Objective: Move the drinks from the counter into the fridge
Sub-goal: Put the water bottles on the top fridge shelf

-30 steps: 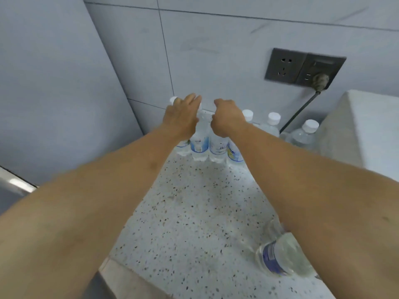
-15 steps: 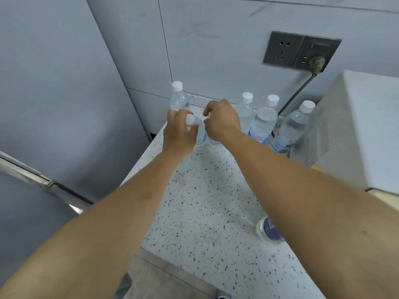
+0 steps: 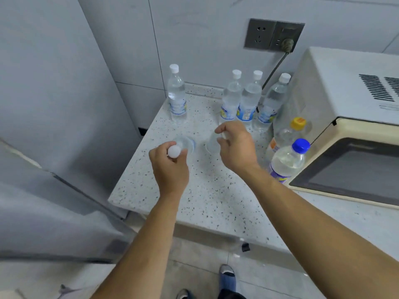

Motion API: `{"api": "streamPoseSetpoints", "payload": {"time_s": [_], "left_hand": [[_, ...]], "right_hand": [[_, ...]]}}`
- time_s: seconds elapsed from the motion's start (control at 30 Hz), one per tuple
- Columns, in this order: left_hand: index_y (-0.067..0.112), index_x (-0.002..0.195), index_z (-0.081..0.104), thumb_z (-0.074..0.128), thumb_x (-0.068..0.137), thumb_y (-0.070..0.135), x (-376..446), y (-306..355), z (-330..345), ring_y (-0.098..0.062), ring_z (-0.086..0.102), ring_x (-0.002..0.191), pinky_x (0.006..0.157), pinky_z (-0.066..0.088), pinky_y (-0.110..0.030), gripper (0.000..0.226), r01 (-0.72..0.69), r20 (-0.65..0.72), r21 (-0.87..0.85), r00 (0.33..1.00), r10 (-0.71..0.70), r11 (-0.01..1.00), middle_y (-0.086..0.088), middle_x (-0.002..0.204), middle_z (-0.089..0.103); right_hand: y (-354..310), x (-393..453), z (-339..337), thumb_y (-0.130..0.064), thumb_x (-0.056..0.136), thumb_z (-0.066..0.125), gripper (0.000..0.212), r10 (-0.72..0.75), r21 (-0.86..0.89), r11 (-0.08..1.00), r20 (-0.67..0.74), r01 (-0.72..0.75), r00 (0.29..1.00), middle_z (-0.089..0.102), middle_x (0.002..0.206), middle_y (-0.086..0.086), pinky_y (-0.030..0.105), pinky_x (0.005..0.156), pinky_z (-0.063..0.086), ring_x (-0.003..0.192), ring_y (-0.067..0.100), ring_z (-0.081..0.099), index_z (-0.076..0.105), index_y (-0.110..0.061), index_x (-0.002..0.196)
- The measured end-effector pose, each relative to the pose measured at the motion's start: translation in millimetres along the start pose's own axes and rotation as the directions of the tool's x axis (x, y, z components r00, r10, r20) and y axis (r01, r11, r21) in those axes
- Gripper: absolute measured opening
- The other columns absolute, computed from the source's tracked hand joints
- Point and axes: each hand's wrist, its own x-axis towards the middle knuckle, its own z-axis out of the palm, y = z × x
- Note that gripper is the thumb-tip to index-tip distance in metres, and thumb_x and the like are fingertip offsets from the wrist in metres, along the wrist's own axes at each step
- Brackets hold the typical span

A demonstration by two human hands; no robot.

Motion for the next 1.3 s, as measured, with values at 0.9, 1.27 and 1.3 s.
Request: {"api": "streamPoseSetpoints", "payload": {"time_s": [0.9,1.27,1.3], "left_hand": [[0.036,0.119,0.032,0.083,0.071,0.037,-37.2,-70.5,-15.1,-0.003,0.056,0.093,0.060,0.042,-0.010,0.070,0.260,0.263,0.018,0.930,-0.256,0.965,0.018,0.108,0.051],[0.035,0.114,0.063,0.082,0.069,0.040,-135.1,-65.8,-73.5,-0.016,0.069,0.107,0.079,0.058,-0.027,0.050,0.387,0.360,-0.323,0.894,-0.266,0.864,0.006,0.114,0.072],[0.032,0.116,0.063,0.083,0.068,0.043,-145.3,-64.0,-81.9,-0.020,0.067,0.111,0.084,0.057,-0.030,0.054,0.408,0.395,-0.351,0.880,-0.262,0.843,0.003,0.117,0.071]], "right_hand": [[59.2,-88.8,26.7,-0.047,0.066,0.083,0.072,0.352,0.289,0.881,0.127,-0.374,0.927,0.049,0.104,-0.026,0.015,0.067,0.041,0.094,-0.004,0.052,0.034,-0.043,0.118],[71.1,-158.6,-5.2,-0.027,0.082,0.078,0.047,0.215,0.576,0.673,0.449,-0.465,0.867,0.072,0.116,-0.002,0.033,0.090,0.056,0.107,0.015,0.069,0.060,-0.021,0.125],[70.8,-165.0,-6.9,-0.028,0.083,0.076,0.047,0.209,0.600,0.617,0.499,-0.509,0.841,0.072,0.117,0.005,0.042,0.093,0.055,0.108,0.023,0.069,0.061,-0.016,0.126]]}}
